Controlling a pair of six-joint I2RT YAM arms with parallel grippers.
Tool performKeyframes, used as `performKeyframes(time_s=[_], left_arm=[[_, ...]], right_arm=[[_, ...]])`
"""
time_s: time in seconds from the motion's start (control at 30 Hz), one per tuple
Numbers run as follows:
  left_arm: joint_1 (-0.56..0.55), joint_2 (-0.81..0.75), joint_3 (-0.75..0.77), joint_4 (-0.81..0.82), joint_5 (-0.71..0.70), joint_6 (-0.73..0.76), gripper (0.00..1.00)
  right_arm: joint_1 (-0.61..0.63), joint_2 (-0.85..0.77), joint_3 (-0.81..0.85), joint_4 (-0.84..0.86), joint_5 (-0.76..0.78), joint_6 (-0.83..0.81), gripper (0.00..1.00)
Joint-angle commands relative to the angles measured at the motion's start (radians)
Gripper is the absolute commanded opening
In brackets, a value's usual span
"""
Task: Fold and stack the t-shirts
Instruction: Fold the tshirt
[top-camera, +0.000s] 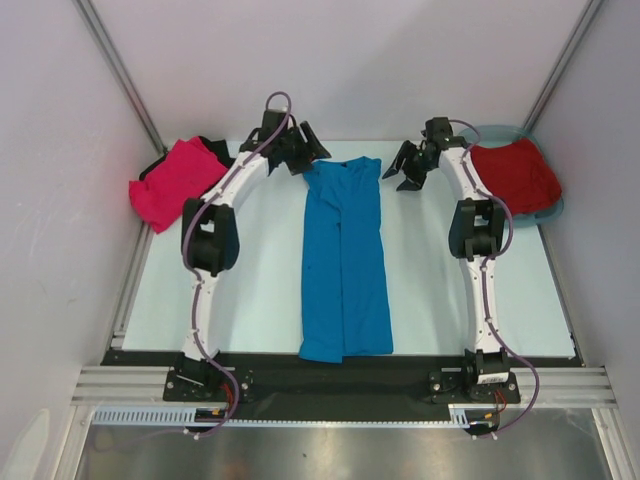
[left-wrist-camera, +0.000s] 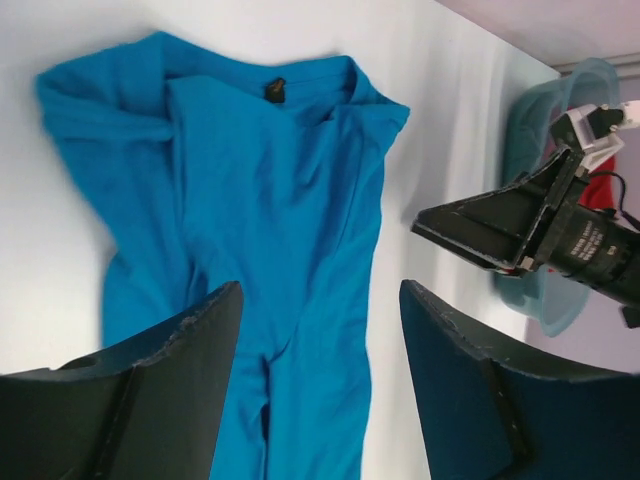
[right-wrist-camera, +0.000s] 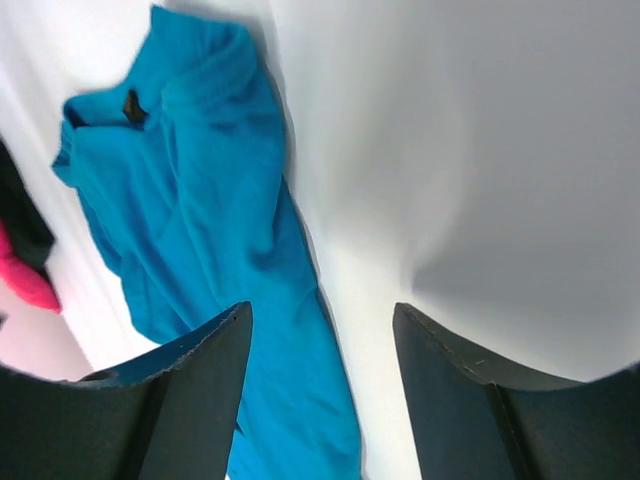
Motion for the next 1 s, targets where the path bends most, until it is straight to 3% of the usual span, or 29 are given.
performKeyframes(time_s=[0.0,0.23,0.4,0.57,0.97], left_arm=[[0.027,0.08,0.133,0.035,0.134,-0.09,0.7],[0.079,0.117,0.112,0.104,0.139,-0.118,0.7],[0.1,0.119,0.095,0.116,0.159,-0.132,0.69],[0.108,0.128,0.106,0.125,0.177,-0.141,0.69],[0.111,0.152,0.097,0.134,0.216,-0.16,0.69]], right_arm=[[-0.008,0.038,0.051,0.085,-0.121,-0.005,0.65],[-0.028,0.106,0.022,0.266,-0.29,0.076,0.66],[-0.037,0.173,0.037,0.44,-0.35,0.219,0.66],[-0.039,0.25,0.046,0.511,-0.378,0.325,0.62],[-0.031,0.224,-0.052,0.475,-0.375,0.268,0.12]])
